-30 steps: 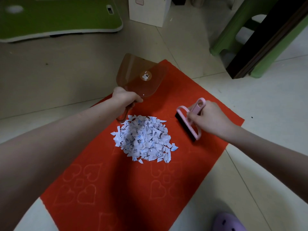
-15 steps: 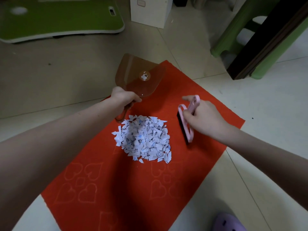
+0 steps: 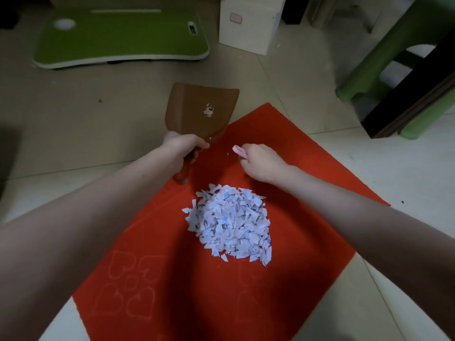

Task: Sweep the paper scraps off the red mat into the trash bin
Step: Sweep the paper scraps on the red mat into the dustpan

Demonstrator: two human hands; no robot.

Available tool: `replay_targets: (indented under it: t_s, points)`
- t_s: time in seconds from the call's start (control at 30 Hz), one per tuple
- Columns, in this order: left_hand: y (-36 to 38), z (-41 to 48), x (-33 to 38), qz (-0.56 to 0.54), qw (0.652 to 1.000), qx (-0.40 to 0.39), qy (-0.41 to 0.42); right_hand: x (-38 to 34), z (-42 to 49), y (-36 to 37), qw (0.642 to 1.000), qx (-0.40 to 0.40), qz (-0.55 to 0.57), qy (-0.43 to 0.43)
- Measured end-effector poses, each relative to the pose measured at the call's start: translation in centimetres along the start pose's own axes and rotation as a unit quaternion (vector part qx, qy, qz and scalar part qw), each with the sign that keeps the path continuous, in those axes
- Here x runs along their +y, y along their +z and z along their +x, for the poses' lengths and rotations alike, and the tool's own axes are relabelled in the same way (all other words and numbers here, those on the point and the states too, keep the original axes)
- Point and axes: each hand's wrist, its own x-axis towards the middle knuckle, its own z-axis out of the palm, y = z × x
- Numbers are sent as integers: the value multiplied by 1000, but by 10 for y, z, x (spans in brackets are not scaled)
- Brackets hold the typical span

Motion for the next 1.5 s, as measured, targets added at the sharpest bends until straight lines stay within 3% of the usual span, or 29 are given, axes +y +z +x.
replay_targets:
  t_s: [0.17,0.43,0.8,1.17,1.27,1.5]
  points:
    - [-11,10,0,-12,1000,4,1,-6,57,8,996,-10,-83,28]
    - [-22,39,-15,-29,999,1,-14,0,113,17,993,-73,-75,58]
    - [-21,65,-29,-42,999,5,-10,18,118,38,983,-47,-166,-69]
    - [-22,73,-29,-42,999,17,-19,13,118,32,941,-87,-285,-159]
    - [-21,74,-30,-54,998,25,-16,16,122,33,947,-115,-264,-141]
    - [-22,69,-36,-59,998,18,-5,30,127,28,985,-157,-76,-15]
